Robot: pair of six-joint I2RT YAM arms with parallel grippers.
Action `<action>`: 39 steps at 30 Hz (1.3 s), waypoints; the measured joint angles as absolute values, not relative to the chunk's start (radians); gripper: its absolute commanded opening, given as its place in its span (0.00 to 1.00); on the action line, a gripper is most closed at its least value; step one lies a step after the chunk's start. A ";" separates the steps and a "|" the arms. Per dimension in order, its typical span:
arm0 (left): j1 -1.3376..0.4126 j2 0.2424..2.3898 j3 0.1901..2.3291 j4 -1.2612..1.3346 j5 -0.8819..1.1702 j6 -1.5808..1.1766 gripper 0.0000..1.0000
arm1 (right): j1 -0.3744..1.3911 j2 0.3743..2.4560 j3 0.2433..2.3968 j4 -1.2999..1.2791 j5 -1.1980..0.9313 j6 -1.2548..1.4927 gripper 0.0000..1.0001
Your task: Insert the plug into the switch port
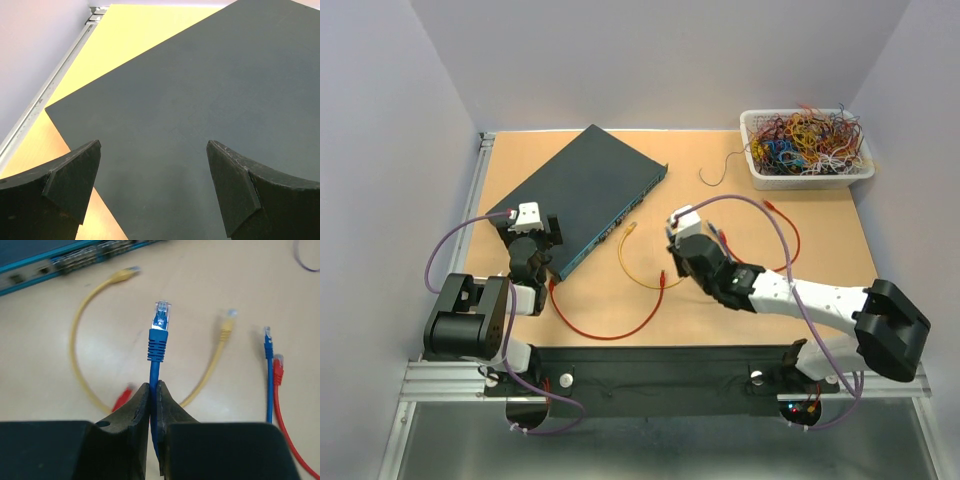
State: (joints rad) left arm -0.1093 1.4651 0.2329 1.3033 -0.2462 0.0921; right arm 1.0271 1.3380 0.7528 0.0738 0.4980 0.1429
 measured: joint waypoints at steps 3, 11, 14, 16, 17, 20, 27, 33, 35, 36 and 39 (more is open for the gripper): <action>-0.109 1.465 0.233 1.303 -0.246 0.092 0.99 | 0.902 1.329 0.759 0.067 0.502 0.184 0.00; -0.109 1.465 0.233 1.303 -0.244 0.092 0.99 | 0.889 1.274 0.767 0.052 0.501 0.196 0.01; -0.102 1.465 0.233 1.303 -0.245 0.088 0.99 | 0.869 1.265 0.767 0.050 0.492 0.211 0.01; -0.091 1.465 0.233 1.303 -0.256 0.073 0.99 | 0.842 1.252 0.765 0.042 0.478 0.220 0.00; -0.084 1.462 0.233 1.303 -0.272 0.061 0.99 | 0.829 1.237 0.760 0.038 0.468 0.225 0.01; -0.077 1.407 0.247 1.259 -0.314 0.042 0.99 | 0.809 1.191 0.745 0.027 0.452 0.231 0.00; -0.078 1.127 0.477 1.043 -0.274 -0.098 0.99 | 0.784 1.168 0.742 0.029 0.410 0.245 0.00; -0.069 1.248 0.639 0.998 -0.152 -0.260 0.99 | 0.611 1.282 0.812 0.023 0.276 0.254 0.00; -0.065 1.372 0.735 0.955 -0.097 -0.285 0.99 | 0.552 1.340 0.866 0.025 0.223 0.239 0.00; -0.065 1.428 0.778 0.935 -0.086 -0.291 0.99 | 0.536 1.362 0.883 0.026 0.212 0.232 0.01; -0.057 1.580 0.918 0.897 -0.034 -0.320 0.99 | 0.514 1.465 0.978 0.020 0.142 0.201 0.01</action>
